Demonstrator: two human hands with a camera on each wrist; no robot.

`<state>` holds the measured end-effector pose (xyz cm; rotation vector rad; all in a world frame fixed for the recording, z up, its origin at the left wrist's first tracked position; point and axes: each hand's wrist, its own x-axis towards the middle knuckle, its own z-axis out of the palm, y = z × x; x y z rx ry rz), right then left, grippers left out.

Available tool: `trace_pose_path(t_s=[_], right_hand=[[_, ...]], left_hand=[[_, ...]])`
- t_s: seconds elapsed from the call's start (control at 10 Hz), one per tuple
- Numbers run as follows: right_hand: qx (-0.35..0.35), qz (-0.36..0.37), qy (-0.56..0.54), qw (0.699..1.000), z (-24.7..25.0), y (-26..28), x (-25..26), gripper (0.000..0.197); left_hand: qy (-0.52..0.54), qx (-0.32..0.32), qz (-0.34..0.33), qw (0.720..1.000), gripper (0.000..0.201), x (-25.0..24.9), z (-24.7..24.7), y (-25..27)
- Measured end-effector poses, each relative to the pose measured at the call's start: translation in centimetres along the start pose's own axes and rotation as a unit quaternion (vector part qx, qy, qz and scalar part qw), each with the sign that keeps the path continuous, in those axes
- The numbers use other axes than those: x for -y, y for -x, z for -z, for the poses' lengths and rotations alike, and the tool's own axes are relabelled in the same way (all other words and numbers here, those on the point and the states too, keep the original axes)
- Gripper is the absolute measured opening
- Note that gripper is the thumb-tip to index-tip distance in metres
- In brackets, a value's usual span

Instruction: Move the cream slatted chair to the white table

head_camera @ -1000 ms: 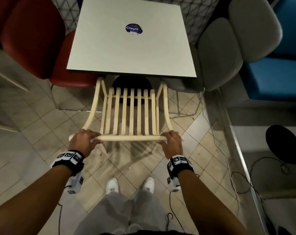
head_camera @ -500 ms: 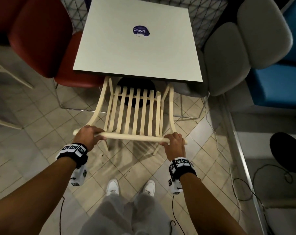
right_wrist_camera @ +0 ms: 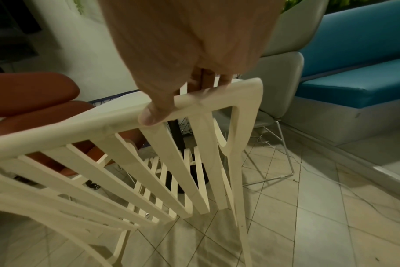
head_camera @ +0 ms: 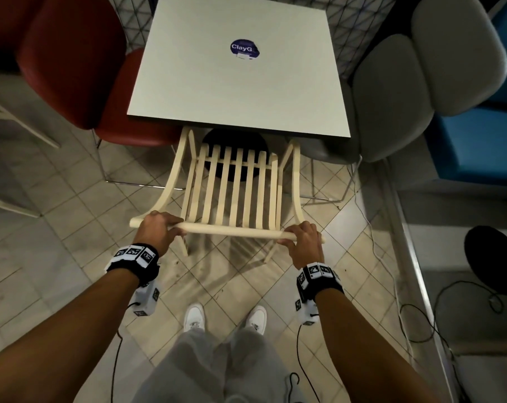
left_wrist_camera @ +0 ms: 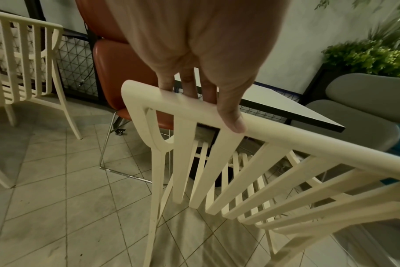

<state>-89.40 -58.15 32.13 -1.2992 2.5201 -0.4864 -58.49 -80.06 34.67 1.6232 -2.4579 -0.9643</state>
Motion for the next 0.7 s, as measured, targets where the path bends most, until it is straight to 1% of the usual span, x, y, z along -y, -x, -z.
trace_pose_path(t_s=[0.3,0.4,0.5,0.6,0.7], right_hand=[[-0.011,-0.027,-0.022,0.999,-0.2,1.3,0.7,0.032],[-0.017,-0.034,-0.037,0.999,-0.4,1.5,0.8,0.035],[-0.027,-0.029,-0.044,0.998,-0.4,2.5,1.0,0.040],[-0.073,-0.026,-0.016,0.997,0.5,3.9,2.1,0.040],[-0.105,-0.011,0.000,0.994,0.6,8.7,1.4,0.036]], left_hand=[[-0.013,0.000,-0.010,1.000,0.037,0.0,0.2,1.8],[-0.011,0.005,-0.005,1.000,0.038,-0.3,0.6,1.9],[-0.009,0.002,-0.022,1.000,0.039,-0.2,0.5,2.6],[-0.021,-0.043,-0.041,0.998,0.044,0.2,1.0,3.7],[-0.014,-0.124,-0.078,0.989,0.043,3.4,-0.1,8.0]])
